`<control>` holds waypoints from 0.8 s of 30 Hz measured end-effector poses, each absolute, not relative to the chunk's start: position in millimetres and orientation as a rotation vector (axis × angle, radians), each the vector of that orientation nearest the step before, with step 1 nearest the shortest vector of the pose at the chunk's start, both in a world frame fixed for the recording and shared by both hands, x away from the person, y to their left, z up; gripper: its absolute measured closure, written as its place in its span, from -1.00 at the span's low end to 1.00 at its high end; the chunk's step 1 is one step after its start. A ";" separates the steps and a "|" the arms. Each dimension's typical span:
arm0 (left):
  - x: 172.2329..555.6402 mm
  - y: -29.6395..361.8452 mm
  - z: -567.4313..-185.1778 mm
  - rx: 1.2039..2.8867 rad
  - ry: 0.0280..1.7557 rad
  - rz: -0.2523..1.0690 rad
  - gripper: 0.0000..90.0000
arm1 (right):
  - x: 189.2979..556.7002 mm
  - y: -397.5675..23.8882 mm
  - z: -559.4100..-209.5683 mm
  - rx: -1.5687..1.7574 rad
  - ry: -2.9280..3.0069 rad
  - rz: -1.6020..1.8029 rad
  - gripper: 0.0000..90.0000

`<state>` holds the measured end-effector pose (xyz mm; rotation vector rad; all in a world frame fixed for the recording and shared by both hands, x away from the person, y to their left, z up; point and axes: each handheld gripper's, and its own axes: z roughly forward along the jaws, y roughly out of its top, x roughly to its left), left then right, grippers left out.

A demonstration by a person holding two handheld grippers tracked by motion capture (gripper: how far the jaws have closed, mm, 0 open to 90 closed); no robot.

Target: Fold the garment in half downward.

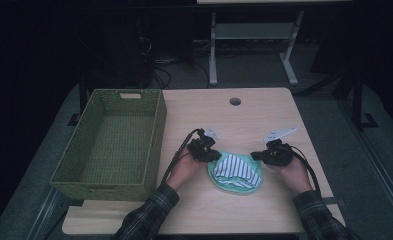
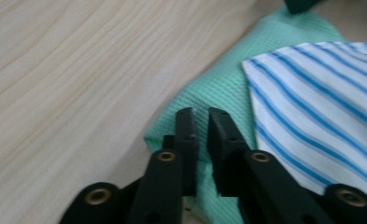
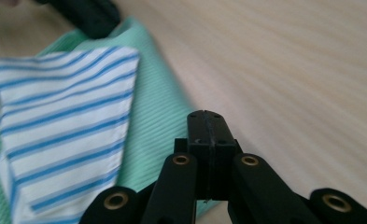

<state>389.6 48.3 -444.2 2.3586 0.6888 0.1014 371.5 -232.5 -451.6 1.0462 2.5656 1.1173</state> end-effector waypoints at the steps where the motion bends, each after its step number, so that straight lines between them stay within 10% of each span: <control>1: 387.7 50.0 -443.3 2.365 0.686 0.099 0.63 | 374.5 -235.0 -450.3 1.063 2.556 1.128 1.00; 24: 321.9 86.7 -442.4 2.398 0.637 0.140 -0.63 | 389.7 -244.2 -465.2 1.094 2.547 1.079 1.00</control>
